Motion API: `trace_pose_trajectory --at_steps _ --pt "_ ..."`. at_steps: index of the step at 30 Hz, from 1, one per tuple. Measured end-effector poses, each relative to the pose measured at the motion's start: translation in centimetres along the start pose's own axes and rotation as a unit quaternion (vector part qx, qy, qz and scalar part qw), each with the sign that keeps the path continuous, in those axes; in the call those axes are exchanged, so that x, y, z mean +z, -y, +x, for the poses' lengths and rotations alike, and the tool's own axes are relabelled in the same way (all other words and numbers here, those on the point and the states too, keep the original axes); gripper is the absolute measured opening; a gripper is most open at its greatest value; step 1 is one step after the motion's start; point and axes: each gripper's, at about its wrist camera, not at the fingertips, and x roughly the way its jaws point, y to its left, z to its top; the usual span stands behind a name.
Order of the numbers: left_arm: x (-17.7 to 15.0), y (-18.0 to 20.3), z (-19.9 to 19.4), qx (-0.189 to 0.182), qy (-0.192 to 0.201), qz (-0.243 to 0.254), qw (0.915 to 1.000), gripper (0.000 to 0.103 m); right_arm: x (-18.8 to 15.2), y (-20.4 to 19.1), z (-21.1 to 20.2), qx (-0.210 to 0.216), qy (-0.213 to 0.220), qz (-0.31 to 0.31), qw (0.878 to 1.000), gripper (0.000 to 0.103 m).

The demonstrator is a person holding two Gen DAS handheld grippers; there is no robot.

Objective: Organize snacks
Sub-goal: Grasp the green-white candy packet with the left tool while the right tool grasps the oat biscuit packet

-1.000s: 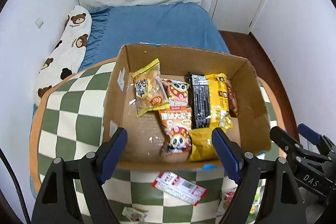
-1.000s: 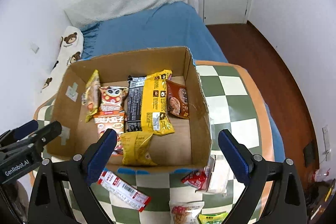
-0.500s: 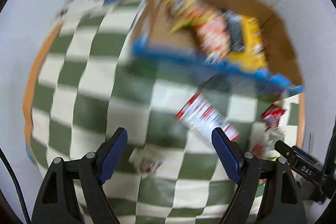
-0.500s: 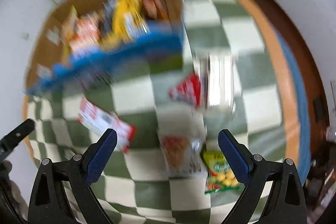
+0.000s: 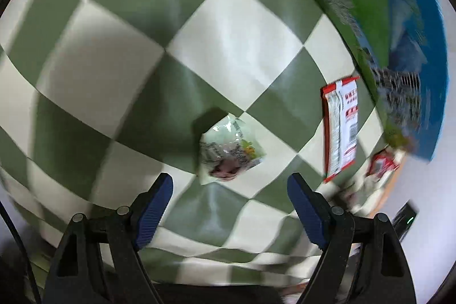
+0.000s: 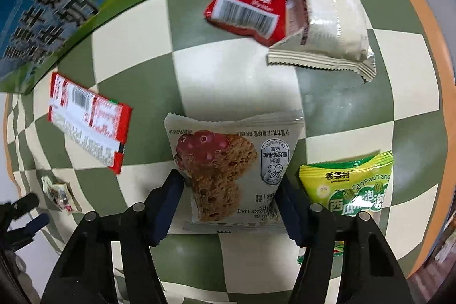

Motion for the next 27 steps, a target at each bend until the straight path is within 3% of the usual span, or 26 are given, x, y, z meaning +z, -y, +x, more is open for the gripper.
trace_pose_trajectory --at_steps 2,4,7,10,12,16,27 --pt "0.5 -0.1 0.8 -0.006 0.010 -0.008 0.9999 0.080 -0.5 -0.2 0.0 0.001 -0.001 -0.007 1.000 0.064" --pt "0.9 0.7 1.5 0.013 0.022 0.011 0.9996 0.051 -0.7 -0.4 0.2 0.002 -0.004 -0.012 1.000 0.064" --pt "0.5 3.1 2.3 0.051 0.039 0.072 0.9953 0.052 -1.2 -0.5 0.3 0.003 -0.008 -0.018 1.000 0.063" --pt "-0.6 5.8 2.8 0.097 0.063 0.151 0.9818 0.052 -2.1 -0.8 0.7 0.005 -0.013 -0.022 1.000 0.063" --pt "-1.0 6.8 3.5 0.116 0.056 0.176 0.9759 0.054 -2.4 -0.9 1.2 0.006 -0.016 -0.022 1.000 0.063" --pt "-0.7 7.2 5.8 0.118 0.017 0.171 0.9780 0.057 -2.4 -0.7 2.2 0.018 -0.022 -0.005 1.000 0.066" --pt "-1.5 6.7 5.6 0.117 0.046 0.175 0.9764 0.053 -1.3 0.2 3.2 0.017 -0.021 0.003 1.000 0.067"
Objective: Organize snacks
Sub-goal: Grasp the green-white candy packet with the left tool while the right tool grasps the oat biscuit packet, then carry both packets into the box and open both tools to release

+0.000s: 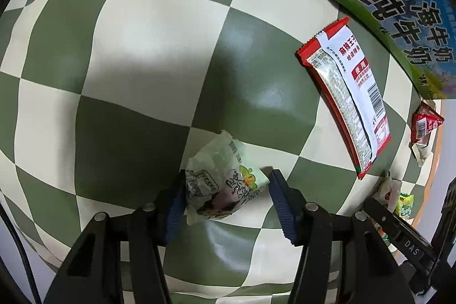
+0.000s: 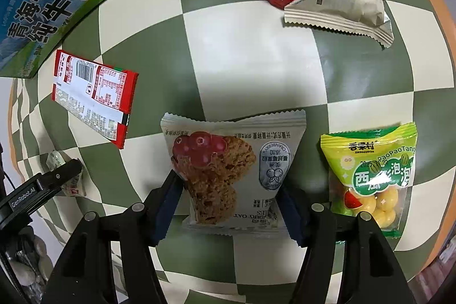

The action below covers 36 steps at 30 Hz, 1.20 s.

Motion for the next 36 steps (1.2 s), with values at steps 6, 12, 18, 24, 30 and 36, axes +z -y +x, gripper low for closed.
trace_pose_trajectory --at_steps 6,12,18,24,30,36 --pt "-1.5 0.2 -1.6 0.000 0.008 0.014 0.9999 0.051 -0.9 -0.7 -0.6 0.006 0.011 -0.010 1.000 0.057" --pt "-3.1 0.9 -3.6 -0.023 0.013 0.029 0.9992 0.051 -2.0 -1.2 -2.5 0.030 0.020 -0.020 0.999 0.054" --pt "-3.6 2.6 -7.4 -0.055 0.038 0.049 0.9965 0.051 -2.5 -2.4 -5.9 0.062 0.047 -0.041 0.996 0.054" --pt "-1.1 4.7 -13.9 -0.096 0.086 0.082 0.9883 0.051 -1.3 -4.4 -12.1 0.092 0.093 -0.078 0.988 0.053" --pt "2.1 9.0 -20.0 -0.128 0.128 0.121 0.9761 0.051 2.0 -6.3 -19.3 0.128 0.143 -0.090 0.977 0.053" --pt "6.6 12.5 -23.8 -0.104 0.162 0.151 0.9696 0.051 7.4 -7.7 -23.9 0.117 0.178 -0.101 0.972 0.053"
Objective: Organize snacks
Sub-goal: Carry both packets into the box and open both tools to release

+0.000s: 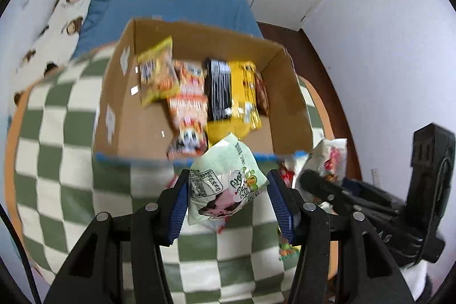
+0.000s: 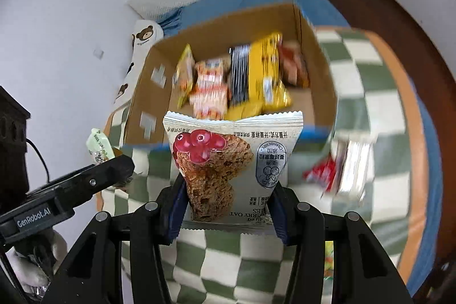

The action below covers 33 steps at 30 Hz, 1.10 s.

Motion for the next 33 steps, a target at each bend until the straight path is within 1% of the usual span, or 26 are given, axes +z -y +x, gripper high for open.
trace_pose_trajectory --at_steps 4,7,10,14,18,23,25,26,27,28,29,33 --pt "3.6 -0.2 1.4 0.023 -0.014 0.009 0.9996 0.051 4.6 0.3 1.3 -0.027 -0.023 -0.020 0.999 0.053" --pt "6.0 -1.0 3.5 0.040 -0.037 0.007 0.9985 0.051 7.0 0.6 3.2 -0.048 -0.050 -0.031 0.997 0.053" --pt "7.5 -2.3 6.0 0.060 -0.064 0.001 0.9962 0.051 8.6 1.0 5.6 -0.071 -0.081 -0.038 0.993 0.053" --pt "8.5 -4.4 9.9 0.085 -0.111 -0.007 0.9902 0.051 9.5 2.2 8.8 -0.090 -0.116 -0.035 0.988 0.053" --pt "8.5 -6.2 13.0 0.109 -0.143 -0.010 0.9836 0.051 9.9 2.9 11.1 -0.103 -0.140 -0.032 0.984 0.053" --pt "8.0 -8.2 15.9 0.098 -0.178 -0.036 0.9784 0.052 9.9 3.6 13.4 -0.115 -0.164 -0.028 0.979 0.054" --pt "7.6 -8.5 16.7 0.103 -0.190 -0.038 0.9757 0.053 9.7 4.2 14.1 -0.119 -0.173 -0.017 0.978 0.055" --pt "7.4 -8.6 17.0 0.104 -0.196 -0.037 0.9743 0.053 9.6 4.4 14.3 -0.123 -0.177 -0.012 0.977 0.065" --pt "7.2 -8.7 17.2 0.105 -0.201 -0.036 0.9733 0.053 9.6 4.6 14.4 -0.125 -0.179 -0.009 0.976 0.073" --pt "7.1 -8.9 17.4 0.106 -0.203 -0.035 0.9727 0.060 9.6 4.7 14.5 -0.128 -0.179 -0.008 0.976 0.087" --pt "7.0 -9.0 17.5 0.109 -0.203 -0.034 0.9725 0.066 9.6 4.8 14.5 -0.132 -0.179 -0.009 0.975 0.094" --pt "6.7 -8.9 17.4 0.092 -0.196 -0.035 0.9755 0.080 9.6 4.5 14.6 -0.134 -0.187 -0.013 0.973 0.097"
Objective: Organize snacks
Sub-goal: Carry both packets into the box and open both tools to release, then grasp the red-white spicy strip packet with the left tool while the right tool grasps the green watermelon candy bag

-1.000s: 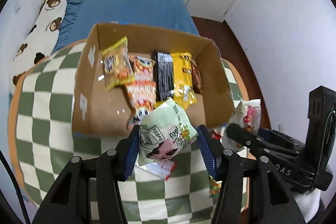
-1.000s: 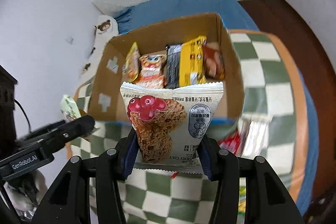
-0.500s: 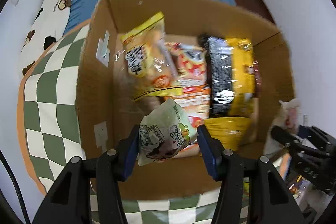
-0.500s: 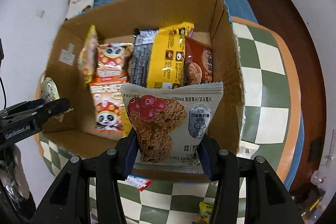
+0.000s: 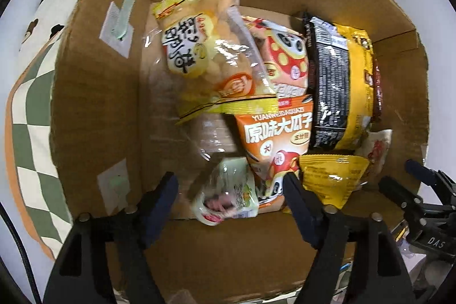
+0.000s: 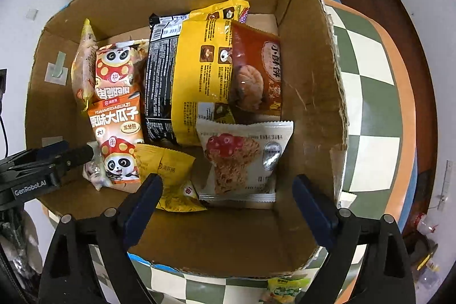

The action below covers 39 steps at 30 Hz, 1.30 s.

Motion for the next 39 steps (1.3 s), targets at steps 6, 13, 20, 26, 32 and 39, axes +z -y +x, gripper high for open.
trace_pose_trajectory --at_steps 6,13,20,26,32,39 --pt "-0.9 0.8 -0.8 0.005 0.019 0.005 0.9998 0.092 -0.2 0.0 -0.7 -0.006 0.016 0.005 1.000 0.098" --pt "-2.9 0.1 -4.4 0.030 0.101 -0.008 0.9944 0.092 -1.5 0.0 -3.3 -0.012 0.079 0.010 0.997 0.098" --pt "-6.3 -0.3 -9.0 0.040 0.182 -0.013 0.9825 0.092 -3.8 -0.7 -6.7 -0.026 0.143 -0.008 0.989 0.098" --pt "-9.0 0.8 -11.5 0.053 0.243 -0.004 0.9687 0.092 -6.3 -2.2 -9.8 -0.025 0.194 -0.018 0.981 0.098" --pt "-12.7 1.4 -13.8 0.053 0.283 0.003 0.9578 0.092 -9.7 -3.3 -12.7 -0.025 0.240 -0.028 0.970 0.098" --pt "-17.1 2.5 -16.3 0.054 0.327 0.015 0.9434 0.092 -13.4 -3.8 -15.2 -0.017 0.281 -0.020 0.959 0.098"
